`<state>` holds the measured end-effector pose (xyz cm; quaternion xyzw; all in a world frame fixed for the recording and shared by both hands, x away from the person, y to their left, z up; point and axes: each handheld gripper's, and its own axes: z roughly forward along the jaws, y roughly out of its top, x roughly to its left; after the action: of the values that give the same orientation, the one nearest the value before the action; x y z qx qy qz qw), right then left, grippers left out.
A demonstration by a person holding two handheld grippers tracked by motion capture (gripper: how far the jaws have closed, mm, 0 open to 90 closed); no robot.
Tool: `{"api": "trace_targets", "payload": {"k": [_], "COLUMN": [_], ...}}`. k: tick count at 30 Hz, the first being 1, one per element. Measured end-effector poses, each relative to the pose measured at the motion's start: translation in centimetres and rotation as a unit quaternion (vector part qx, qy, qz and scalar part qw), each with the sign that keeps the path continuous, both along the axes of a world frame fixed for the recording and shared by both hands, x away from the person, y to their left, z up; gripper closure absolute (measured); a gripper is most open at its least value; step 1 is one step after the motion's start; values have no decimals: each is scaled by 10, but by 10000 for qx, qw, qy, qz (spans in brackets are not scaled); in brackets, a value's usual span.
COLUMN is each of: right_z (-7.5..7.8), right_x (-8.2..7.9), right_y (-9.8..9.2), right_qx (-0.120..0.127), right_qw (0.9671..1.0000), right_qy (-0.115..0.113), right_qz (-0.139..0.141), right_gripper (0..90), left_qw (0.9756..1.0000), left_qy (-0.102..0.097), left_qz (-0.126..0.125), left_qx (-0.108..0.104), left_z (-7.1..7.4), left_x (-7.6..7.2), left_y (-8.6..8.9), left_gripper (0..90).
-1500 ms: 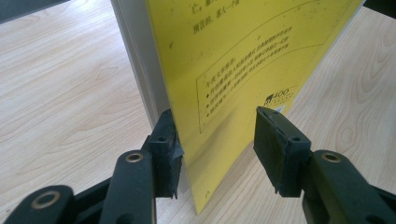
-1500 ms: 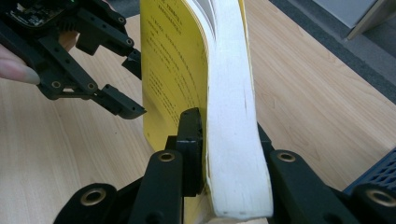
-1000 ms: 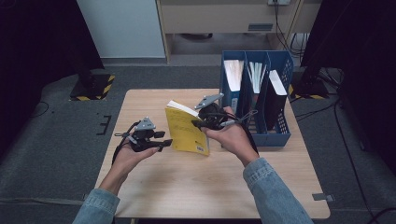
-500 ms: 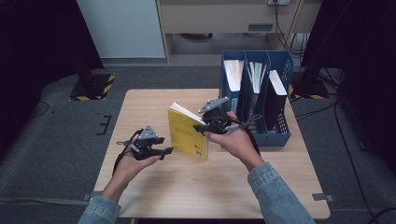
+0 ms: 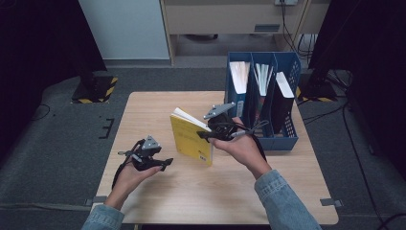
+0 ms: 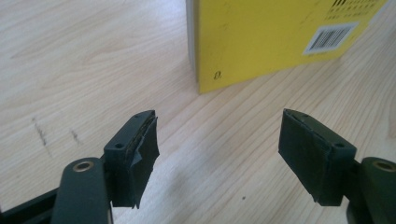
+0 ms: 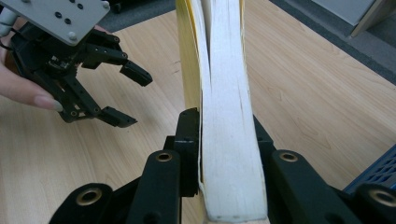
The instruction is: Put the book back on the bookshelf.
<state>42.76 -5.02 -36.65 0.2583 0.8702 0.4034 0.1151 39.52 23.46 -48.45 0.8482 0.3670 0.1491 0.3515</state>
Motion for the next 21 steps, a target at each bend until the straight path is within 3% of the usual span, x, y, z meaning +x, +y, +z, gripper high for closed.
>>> {"api": "trace_targets", "payload": {"k": [11, 21], "right_z": [-3, -10], "right_x": [0, 4], "right_y": [8, 17], "right_qx": [-26, -106], "right_qw": [9999, 9997], "right_qy": [60, 93], "right_qz": [136, 184], "right_gripper": [675, 695], "left_qw": [9998, 9997], "left_qy": [122, 123], "left_qz": [177, 229], "left_qx": [56, 40], "left_z": [-6, -7], "left_x": [0, 0], "left_y": [11, 17], "left_gripper": [227, 225]}}
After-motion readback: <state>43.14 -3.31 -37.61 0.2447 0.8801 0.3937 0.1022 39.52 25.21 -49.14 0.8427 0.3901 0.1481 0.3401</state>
